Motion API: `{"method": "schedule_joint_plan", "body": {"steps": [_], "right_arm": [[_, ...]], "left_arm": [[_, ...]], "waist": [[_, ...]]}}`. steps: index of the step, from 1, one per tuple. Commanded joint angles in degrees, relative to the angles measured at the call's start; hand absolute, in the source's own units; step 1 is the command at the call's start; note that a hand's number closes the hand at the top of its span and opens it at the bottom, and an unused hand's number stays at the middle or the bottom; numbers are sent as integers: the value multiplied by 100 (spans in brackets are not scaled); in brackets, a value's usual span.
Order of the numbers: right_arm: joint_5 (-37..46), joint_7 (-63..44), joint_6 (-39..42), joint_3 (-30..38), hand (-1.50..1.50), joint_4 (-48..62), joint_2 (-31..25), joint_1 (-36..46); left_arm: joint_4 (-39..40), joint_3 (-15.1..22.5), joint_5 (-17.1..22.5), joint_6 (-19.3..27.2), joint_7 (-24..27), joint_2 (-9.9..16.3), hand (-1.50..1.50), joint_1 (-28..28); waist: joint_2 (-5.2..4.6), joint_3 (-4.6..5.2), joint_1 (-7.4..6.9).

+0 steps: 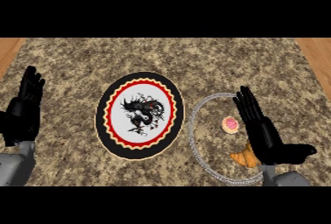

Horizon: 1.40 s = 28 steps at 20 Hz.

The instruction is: Pick the cupcake from the placemat and place it in the plate

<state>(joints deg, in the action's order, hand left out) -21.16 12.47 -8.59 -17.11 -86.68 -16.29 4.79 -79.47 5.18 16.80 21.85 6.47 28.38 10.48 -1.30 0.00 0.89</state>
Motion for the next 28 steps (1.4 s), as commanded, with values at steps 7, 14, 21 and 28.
{"method": "schedule_joint_plan", "body": {"steps": [7, 14, 21, 28], "right_arm": [[296, -248, -1094, 1334, -150, 139, -750, 224], [249, 1407, -2880, 1394, -150, -1109, 1560, -559], [779, 365, -2411, 355, -150, -2425, 769, -1921], [1429, -1621, -1913, 570, -150, -2647, -1283, -2089]], "left_arm": [[114, 618, -818, -338, 173, 478, 0, -823], [-162, 621, -811, -509, 479, 474, 0, -1463], [-280, 659, -1160, -398, 466, 176, 0, -1628], [-352, 593, -1162, -447, 168, 256, 0, -1395]], "waist": [[103, 71, -3], [162, 2, -65], [150, 5, -70], [119, 21, -71]]}}
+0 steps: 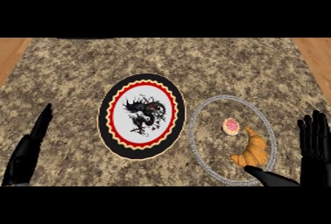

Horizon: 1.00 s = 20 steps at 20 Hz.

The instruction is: Pick the cupcake from the placemat and place it in the plate

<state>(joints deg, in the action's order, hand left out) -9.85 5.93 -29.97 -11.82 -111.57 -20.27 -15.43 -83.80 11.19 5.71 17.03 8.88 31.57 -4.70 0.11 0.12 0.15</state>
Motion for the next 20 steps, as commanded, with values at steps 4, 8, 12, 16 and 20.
{"method": "schedule_joint_plan", "body": {"steps": [4, 8, 12, 16, 20], "right_arm": [[753, -2577, 56, -151, -150, -451, -1234, 531], [449, -3318, 790, 60, -150, 42, -1689, 1026], [494, -3823, 1259, -216, -150, 572, -1573, 1923], [255, -3849, 2003, -185, -150, 1419, -1604, 2288], [693, -3839, 2438, -558, -150, 1995, -1531, 2652]], "left_arm": [[-43, 73, -170, 29, 37, -173, 0, -2], [108, -174, -102, -125, 111, -71, 0, 75], [325, -381, -24, -434, 127, 25, 0, 200], [-72, -290, -142, -365, -34, -104, 0, -26], [203, -456, -135, -517, -99, -111, 0, 304]], "waist": [[-22, 6, -82], [-24, -4, -90], [-28, -7, -105], [-27, -13, -128], [-31, -12, -97]]}}
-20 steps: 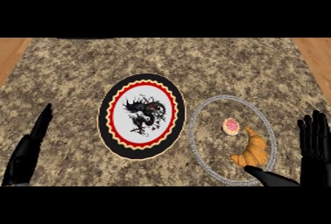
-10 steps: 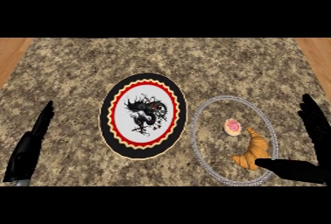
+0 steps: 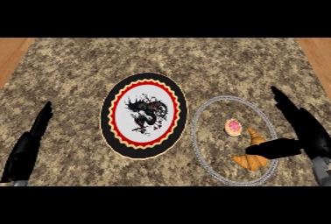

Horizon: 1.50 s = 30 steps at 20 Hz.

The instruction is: Pick the cupcake from the placemat and place it in the plate

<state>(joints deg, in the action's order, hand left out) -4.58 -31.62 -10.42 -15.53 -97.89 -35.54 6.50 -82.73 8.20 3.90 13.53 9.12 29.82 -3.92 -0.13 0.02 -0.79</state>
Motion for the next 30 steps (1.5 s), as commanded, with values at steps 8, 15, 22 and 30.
{"method": "schedule_joint_plan", "body": {"steps": [8, 15, 22, 30], "right_arm": [[415, 235, 1436, 255, -150, 961, 378, 246], [849, 524, 1760, 69, -150, 1881, 1145, 718], [1254, 1044, 2233, 599, -150, 2549, 1328, 847], [1872, 1123, 2045, 620, -150, 2674, 1995, 680]], "left_arm": [[-206, -364, -442, -200, -173, -335, 0, -77], [9, -774, -391, -678, 62, -289, 0, -95], [-7, -909, -824, -736, -13, -711, 0, -30], [-118, -1186, -1052, -1014, -274, -906, 0, 104]], "waist": [[16, -2, 64], [13, -2, 53], [12, -2, 63], [14, -2, 68]]}}
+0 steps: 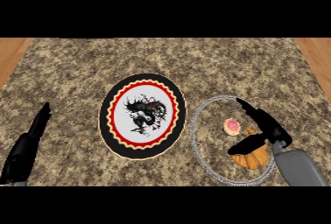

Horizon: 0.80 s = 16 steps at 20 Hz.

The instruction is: Pick the cupcake from the placemat and place it in the plate

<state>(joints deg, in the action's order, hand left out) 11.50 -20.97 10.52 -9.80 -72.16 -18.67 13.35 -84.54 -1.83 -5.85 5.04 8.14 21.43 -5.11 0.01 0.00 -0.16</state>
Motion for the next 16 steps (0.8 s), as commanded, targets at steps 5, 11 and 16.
{"method": "schedule_joint_plan", "body": {"steps": [5, 11, 16], "right_arm": [[428, 1112, -202, 308, 150, 914, 400, 230], [839, 1153, -437, 392, 150, 1089, 689, 429], [1290, 438, -785, 272, 150, 380, 599, -57]], "left_arm": [[-100, -36, -337, -40, -280, -320, 0, 202], [-468, -360, -339, -290, -398, -327, 0, -16], [-350, -278, -450, -345, 6, -494, 0, -346]], "waist": [[-6, -2, -9], [0, -1, -14], [17, 2, 10]]}}
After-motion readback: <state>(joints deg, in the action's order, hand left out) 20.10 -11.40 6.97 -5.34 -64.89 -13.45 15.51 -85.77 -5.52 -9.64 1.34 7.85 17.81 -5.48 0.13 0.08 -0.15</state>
